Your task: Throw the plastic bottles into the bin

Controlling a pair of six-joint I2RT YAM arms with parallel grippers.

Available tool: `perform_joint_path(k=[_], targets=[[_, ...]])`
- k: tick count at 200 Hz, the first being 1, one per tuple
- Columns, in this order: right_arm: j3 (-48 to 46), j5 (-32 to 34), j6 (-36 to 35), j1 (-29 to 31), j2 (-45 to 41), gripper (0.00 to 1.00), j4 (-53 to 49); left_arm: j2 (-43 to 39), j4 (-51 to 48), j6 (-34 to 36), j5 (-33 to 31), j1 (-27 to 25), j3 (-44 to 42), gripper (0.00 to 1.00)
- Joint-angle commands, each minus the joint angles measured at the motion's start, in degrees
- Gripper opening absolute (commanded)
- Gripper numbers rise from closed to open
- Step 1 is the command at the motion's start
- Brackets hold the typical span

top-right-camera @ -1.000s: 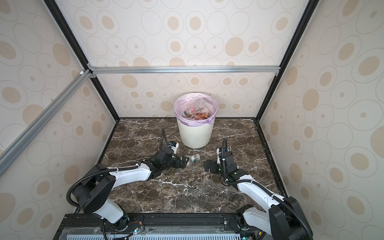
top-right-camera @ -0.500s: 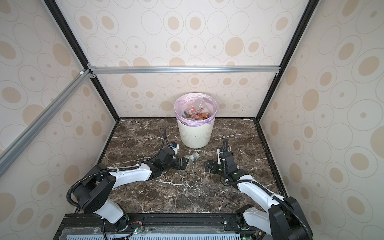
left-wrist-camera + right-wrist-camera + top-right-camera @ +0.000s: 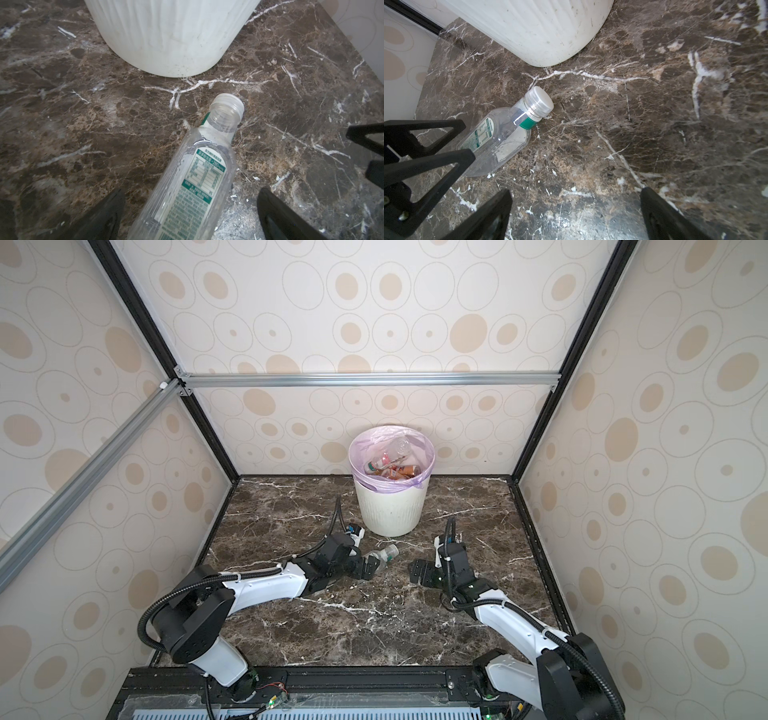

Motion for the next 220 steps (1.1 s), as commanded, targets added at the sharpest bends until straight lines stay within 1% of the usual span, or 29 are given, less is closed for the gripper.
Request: perform_joint_path(k=[1,30,53,74,122,154,173,189,203,220], targets=[[-0.69,0.14,-0.14,-0.4,0.0,0.99,0.26,2.12,-3.83,6.06,0.16,-0.49,3.04,0.98],[-0.85,0.15,-0.1,-0.51,-0.31,0.99,0.17,3.32,-5.97,9.17,-1.74,-0.61,3.83,0.98],[-0.82,0.24,-0.15,-0.64,-0.36,0.99,0.2,3.15,-4.28,10.89,-2.2,-0.6,2.4,0.98],[-0.95,-0.04,-0.05,-0.7,-0.2,1.0,0.38,3.91,-2.41,12.75,-2.05,-0.61,1.23,0.95],[-1.13,0.15,0.06,-0.73,-0.28,0.99,0.47,6.15,0.13,13.13,-0.46,-0.72,0.27,0.79],[-1.2,0.07,0.18,-0.99,0.11,0.99,0.81,5.86,2.56,12.61,1.87,-0.81,-1.39,0.72],[-1.31,-0.02,0.48,-0.99,0.39,0.99,0.99,6.14,3.73,12.16,2.85,-1.05,-2.04,0.65],[-1.3,-0.02,0.62,-1.06,0.5,0.99,1.08,6.01,5.17,11.46,3.95,-1.45,-2.95,0.61],[-1.19,-0.13,0.84,-1.11,0.48,0.99,0.95,5.37,6.68,10.75,4.27,-1.91,-3.83,0.55],[-0.83,-0.24,1.9,-1.4,-0.03,0.99,0.32,3.9,8.22,9.76,4.28,-2.52,-5.2,0.54]])
